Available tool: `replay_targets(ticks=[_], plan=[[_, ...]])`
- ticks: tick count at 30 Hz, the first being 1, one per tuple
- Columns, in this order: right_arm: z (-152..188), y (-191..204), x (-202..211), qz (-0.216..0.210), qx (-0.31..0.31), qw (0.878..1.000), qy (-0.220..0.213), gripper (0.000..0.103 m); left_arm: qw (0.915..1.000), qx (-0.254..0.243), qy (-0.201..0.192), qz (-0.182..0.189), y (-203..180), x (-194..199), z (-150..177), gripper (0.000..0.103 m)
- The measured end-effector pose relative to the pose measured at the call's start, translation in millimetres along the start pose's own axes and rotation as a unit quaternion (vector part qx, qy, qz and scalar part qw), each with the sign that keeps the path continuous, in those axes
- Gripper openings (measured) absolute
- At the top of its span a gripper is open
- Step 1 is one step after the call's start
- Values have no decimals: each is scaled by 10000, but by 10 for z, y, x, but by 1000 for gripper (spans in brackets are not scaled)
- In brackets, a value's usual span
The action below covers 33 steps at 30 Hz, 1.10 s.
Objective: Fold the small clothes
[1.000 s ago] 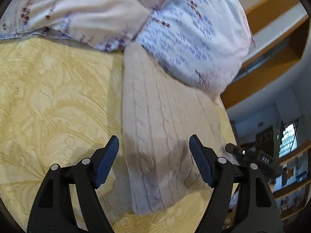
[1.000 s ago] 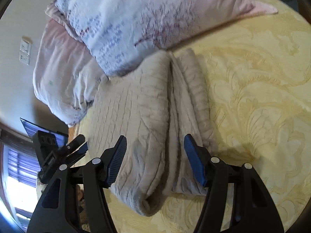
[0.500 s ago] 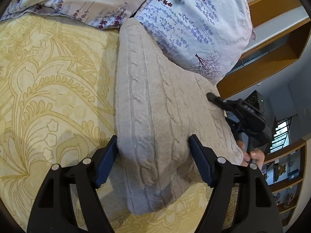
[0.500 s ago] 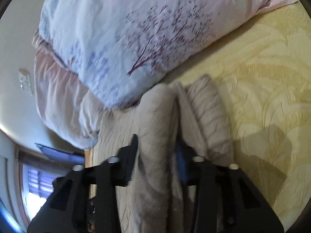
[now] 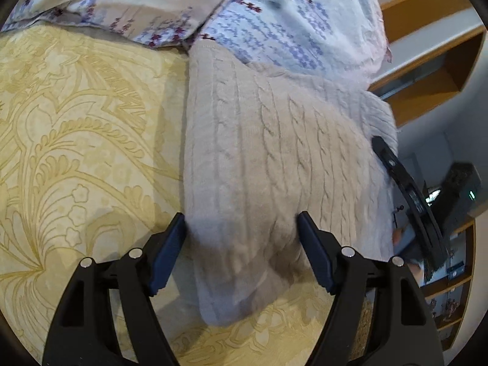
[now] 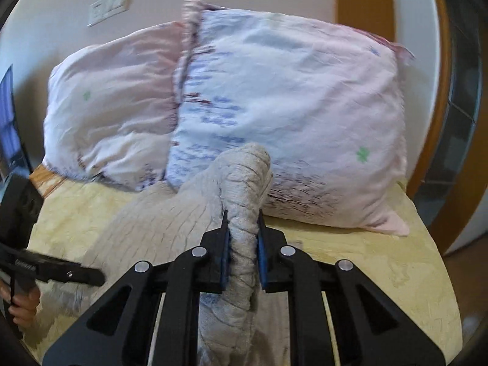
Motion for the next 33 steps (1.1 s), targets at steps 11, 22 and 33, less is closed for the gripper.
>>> replay_targets(ticks=[11, 22, 33], plan=[[651, -774, -329, 366, -1741, 9773, 1149, 40, 9994, -200, 272, 99, -86, -52, 187, 73], [987, -812, 678, -449, -3027, 9478, 900, 58, 9996, 6, 22, 266, -83, 219, 299, 66], [1174, -492, 770, -684, -2736, 9538, 1040, 38, 9997, -241, 44, 81, -85, 202, 432, 35]])
Point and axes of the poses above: each gripper's, at about its wrist camera, not at the fingertips, and x roughly against the way its jaws point, y to its left, z to its underside, the point moved 6 cm from there along -x, roughly the way its jaws point, and after that the axes turned 12 degrees about -y, right-handed, at the moved point
